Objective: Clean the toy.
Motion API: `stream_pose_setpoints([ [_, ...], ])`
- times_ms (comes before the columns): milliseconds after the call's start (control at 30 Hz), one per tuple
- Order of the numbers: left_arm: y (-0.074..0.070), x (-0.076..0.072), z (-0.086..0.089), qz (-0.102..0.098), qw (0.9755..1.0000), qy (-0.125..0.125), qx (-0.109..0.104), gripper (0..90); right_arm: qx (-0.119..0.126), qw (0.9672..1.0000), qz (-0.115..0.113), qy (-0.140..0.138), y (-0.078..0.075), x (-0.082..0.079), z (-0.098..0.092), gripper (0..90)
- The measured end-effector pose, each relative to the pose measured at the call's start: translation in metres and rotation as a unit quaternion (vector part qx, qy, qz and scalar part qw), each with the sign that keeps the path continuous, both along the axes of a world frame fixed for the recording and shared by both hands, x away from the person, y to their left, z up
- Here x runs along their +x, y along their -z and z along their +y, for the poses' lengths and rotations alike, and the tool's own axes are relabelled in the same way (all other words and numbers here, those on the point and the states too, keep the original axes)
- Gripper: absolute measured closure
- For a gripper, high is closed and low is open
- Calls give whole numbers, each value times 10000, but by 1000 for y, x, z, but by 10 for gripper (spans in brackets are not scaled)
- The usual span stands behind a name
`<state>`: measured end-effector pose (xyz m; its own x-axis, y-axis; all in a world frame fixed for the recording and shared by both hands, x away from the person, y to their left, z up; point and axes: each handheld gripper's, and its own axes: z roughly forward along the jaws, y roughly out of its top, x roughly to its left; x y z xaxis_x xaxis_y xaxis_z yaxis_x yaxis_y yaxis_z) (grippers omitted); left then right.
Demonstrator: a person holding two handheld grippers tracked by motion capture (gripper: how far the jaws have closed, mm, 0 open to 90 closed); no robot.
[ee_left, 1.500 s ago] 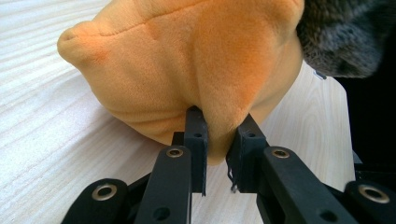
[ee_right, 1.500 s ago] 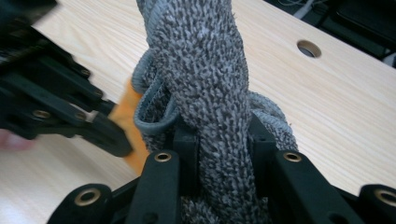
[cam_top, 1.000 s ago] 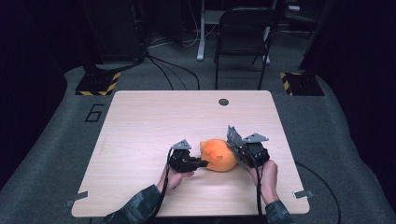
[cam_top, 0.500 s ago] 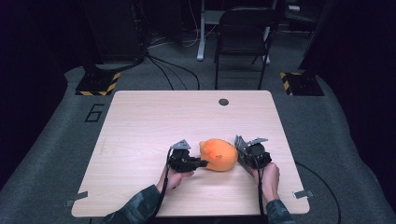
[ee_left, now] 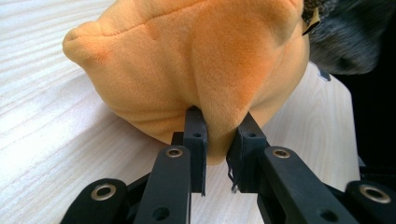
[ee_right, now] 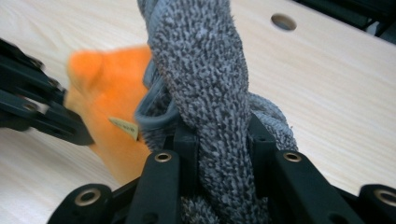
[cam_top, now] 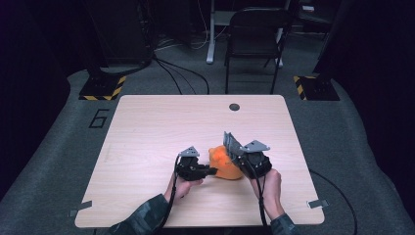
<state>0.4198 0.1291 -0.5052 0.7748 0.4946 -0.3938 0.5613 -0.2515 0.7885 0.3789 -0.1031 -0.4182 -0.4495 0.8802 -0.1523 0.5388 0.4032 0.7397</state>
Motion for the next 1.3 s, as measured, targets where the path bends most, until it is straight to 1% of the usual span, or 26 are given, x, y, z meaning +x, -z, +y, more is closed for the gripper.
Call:
stream_pose_setpoints([
  [100,0,0,0,40,10000,-20,-37,784,-43,10000,-22,-16,5,4,0,725],
  [167,1,1,0,4,10000,15,-24,781,-55,10000,-42,-18,7,6,0,731],
  [300,2,0,0,-51,10000,15,9,745,-47,10000,38,-57,11,8,-1,736],
  [333,1,-1,-1,-185,9998,16,89,717,-45,10000,28,-67,11,8,-1,736],
  [400,0,-1,-1,-263,9995,50,149,653,-35,10000,12,-90,12,9,-2,737],
  [467,0,-1,0,-370,9990,106,215,538,-17,9999,74,-110,12,10,-3,738],
  [533,-1,-3,0,-538,9981,108,292,459,15,9999,91,-115,12,11,-4,738],
  [567,-3,-5,1,-820,9952,155,514,430,4,9999,100,-122,12,11,-4,738],
  [633,-5,-9,1,-1250,9894,196,717,356,10,9998,106,-154,12,13,-5,739],
  [667,-6,-10,2,-1451,9855,184,856,336,-1,9999,92,-143,13,13,-4,739],
  [700,-6,-10,2,-1588,9829,227,904,315,-12,9998,85,-179,13,14,-5,739],
  [733,-6,-10,2,-1588,9829,227,904,290,-7,9998,142,-167,12,14,-4,739],
  [767,-5,-10,2,-1689,9797,255,1048,290,-7,9998,142,-167,12,14,-4,739],
  [800,-4,-10,1,-1806,9762,222,1181,218,16,9998,144,-165,12,16,-6,739],
  [867,1,-7,0,-2070,9672,256,1446,189,38,9996,202,-180,12,17,-7,739],
  [900,1,-7,0,-2070,9672,256,1446,181,38,9996,202,-180,12,17,-7,739],
  [933,5,-2,-1,-2144,9637,301,1560,169,65,9996,199,-193,12,18,-8,739],
  [967,7,-1,-2,-2201,9614,291,1622,165,67,9996,213,-170,12,19,-8,739],
  [1000,9,1,-3,-2220,9612,310,1607,161,76,9996,228,-178,12,19,-9,739],
  [1033,10,2,-4,-2254,9599,362,1629,159,88,9995,226,-188,12,19,-9,739],
  [1067,12,4,-6,-2313,9568,354,1727,159,89,9996,223,-171,12,20,-9,739],
  [1100,12,4,-6,-2313,9568,354,1727,155,107,9995,238,-186,12,20,-9,739],
  [1133,13,6,-8,-2327,9551,407,1785,157,113,9995,243,-168,12,21,-9,739],
  [1167,13,6,-8,-2327,9551,407,1785,155,113,9995,243,-168,12,21,-9,739],
  [1233,15,9,-11,-2403,9511,450,1889,158,119,9994,272,-179,12,22,-10,739],
  [1300,15,9,-11,-2423,9507,458,1880,159,141,9994,257,-156,12,22,-10,739],
])
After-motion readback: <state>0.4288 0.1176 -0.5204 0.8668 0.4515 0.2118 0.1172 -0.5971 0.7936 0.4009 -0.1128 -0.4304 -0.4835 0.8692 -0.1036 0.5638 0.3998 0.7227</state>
